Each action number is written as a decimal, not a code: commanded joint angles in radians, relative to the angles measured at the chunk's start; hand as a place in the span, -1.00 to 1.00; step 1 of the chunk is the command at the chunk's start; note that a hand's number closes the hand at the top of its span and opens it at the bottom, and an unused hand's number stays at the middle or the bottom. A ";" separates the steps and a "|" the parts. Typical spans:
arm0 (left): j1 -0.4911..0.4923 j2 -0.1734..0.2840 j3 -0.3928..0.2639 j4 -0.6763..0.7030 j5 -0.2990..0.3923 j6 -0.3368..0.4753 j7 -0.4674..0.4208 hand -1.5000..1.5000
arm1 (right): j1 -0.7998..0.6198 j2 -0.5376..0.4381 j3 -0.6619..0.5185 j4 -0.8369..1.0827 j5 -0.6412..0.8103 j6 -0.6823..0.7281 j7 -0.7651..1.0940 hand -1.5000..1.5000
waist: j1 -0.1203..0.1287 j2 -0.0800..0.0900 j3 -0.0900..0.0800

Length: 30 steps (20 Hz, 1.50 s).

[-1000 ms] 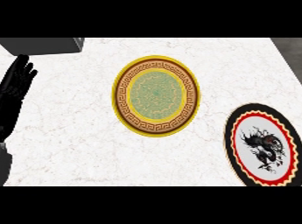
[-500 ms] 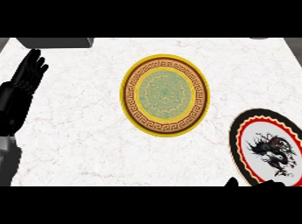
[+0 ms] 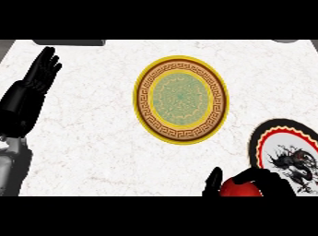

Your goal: Pick the tomato from the plate and place it in the plate

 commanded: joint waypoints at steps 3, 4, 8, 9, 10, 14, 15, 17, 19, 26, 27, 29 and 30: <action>-0.020 -0.001 0.000 0.028 -0.009 -0.008 -0.032 0.00 | -0.255 0.045 -0.103 0.107 -0.153 0.038 0.247 1.00 | 0.018 0.005 0.002; -0.014 0.029 0.017 -0.009 0.020 -0.036 0.001 0.00 | -0.277 0.045 -0.151 0.157 -0.184 0.003 0.246 1.00 | 0.041 0.005 0.003; -0.024 -0.043 -0.048 0.009 -0.024 0.005 -0.014 0.00 | -0.432 0.045 -0.263 0.272 -0.307 -0.012 0.244 1.00 | 0.045 0.010 0.003; -0.043 -0.031 -0.036 0.018 -0.028 0.011 0.000 0.00 | -0.467 0.045 -0.293 0.320 -0.323 -0.028 0.245 1.00 | 0.043 0.010 0.003; -0.040 -0.019 -0.026 0.021 -0.019 -0.002 -0.001 0.00 | -0.496 0.045 -0.354 0.371 -0.349 -0.046 0.220 1.00 | 0.045 0.011 0.004; -0.041 -0.041 -0.037 0.016 -0.034 0.018 -0.009 0.00 | -0.605 0.046 -0.465 0.575 -0.415 -0.086 0.191 1.00 | 0.048 0.010 0.004; -0.058 -0.019 -0.020 0.034 -0.018 -0.004 0.003 0.00 | -0.637 0.046 -0.459 0.630 -0.414 -0.091 0.205 1.00 | 0.045 0.009 0.004; -0.072 -0.026 -0.021 0.008 -0.010 0.007 0.043 0.00 | -0.722 0.046 -0.535 0.714 -0.475 -0.075 0.169 1.00 | 0.047 0.005 0.005; -0.041 -0.013 0.000 0.066 -0.003 -0.025 -0.044 0.00 | -0.757 0.046 -0.552 0.832 -0.488 -0.147 0.140 1.00 | 0.045 0.011 0.003; -0.057 -0.015 -0.004 0.044 -0.007 -0.020 -0.021 0.00 | -0.858 0.046 -0.676 1.055 -0.597 -0.333 0.118 -1.00 | 0.064 0.011 0.005; -0.101 -0.046 -0.032 0.071 -0.029 0.010 0.018 0.00 | -0.846 0.046 -0.682 1.061 -0.652 -0.372 0.067 -1.00 | 0.041 0.011 0.006; -0.084 -0.033 -0.027 0.050 -0.028 -0.005 -0.015 0.00 | -0.869 0.046 -0.705 1.171 -0.669 -0.471 -0.011 -1.00 | 0.068 0.018 0.006; -0.101 -0.040 -0.030 0.075 -0.031 -0.003 -0.014 0.00 | -0.881 0.046 -0.697 1.172 -0.690 -0.513 -0.018 -1.00 | 0.061 0.018 0.006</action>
